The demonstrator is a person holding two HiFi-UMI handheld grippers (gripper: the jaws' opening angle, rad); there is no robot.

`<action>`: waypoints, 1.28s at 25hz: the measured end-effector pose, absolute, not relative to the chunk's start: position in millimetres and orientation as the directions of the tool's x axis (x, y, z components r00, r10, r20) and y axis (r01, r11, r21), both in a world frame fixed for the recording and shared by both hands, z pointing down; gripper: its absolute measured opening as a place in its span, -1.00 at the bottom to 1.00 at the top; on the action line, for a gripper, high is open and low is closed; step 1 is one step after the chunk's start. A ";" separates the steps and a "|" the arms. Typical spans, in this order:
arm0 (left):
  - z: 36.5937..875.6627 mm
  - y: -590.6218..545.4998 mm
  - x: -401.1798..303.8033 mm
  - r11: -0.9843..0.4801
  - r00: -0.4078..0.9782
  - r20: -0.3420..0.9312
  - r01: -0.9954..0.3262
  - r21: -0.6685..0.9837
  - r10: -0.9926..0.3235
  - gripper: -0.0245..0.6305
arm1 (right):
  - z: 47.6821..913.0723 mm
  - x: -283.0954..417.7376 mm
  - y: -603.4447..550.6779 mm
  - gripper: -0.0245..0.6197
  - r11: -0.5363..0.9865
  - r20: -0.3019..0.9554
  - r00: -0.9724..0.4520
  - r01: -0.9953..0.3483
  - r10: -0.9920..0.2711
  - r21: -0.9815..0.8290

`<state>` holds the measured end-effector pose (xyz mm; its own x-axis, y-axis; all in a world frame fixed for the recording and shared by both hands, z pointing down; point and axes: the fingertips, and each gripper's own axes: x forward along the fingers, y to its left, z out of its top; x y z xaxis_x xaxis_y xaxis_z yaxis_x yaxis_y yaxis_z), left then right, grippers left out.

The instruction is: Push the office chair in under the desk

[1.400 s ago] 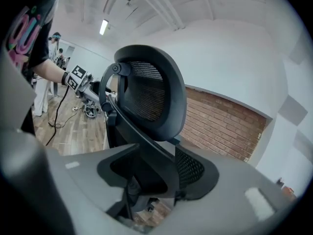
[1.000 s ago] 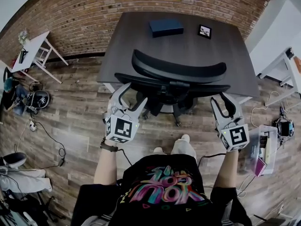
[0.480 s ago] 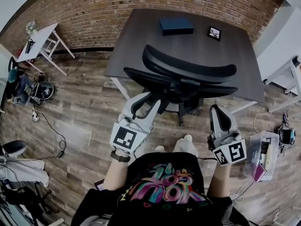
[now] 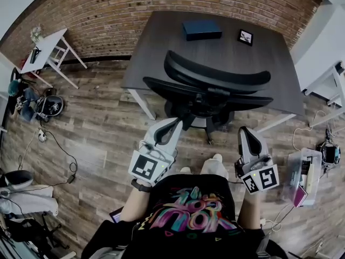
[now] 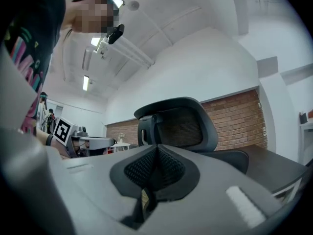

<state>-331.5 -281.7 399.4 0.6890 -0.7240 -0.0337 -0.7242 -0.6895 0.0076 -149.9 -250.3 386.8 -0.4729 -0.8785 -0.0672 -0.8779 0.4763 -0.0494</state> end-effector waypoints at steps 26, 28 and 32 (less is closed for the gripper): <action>420.6 -286.6 -348.6 -0.666 0.667 0.016 -0.745 0.031 -0.745 -0.92 | 402.1 -162.1 -248.5 -0.93 0.477 -0.006 -0.477 -0.879 -0.879 0.000; 422.0 -286.0 -347.9 -0.666 0.667 0.019 -0.745 0.032 -0.745 -0.92 | 403.1 -161.0 -248.1 -0.93 0.477 -0.004 -0.477 -0.879 -0.879 -0.001; 422.5 -285.3 -347.9 -0.671 0.671 0.017 -0.741 0.023 -0.741 -0.92 | 407.6 -161.1 -250.9 -0.93 0.471 0.015 -0.471 -0.882 -0.882 -0.009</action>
<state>-347.9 -285.3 422.5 0.6715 -0.7408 0.0169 -0.7410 -0.6711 0.0233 -161.1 -250.9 407.6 -0.4714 -0.8818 0.0145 -0.8819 0.4713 -0.0086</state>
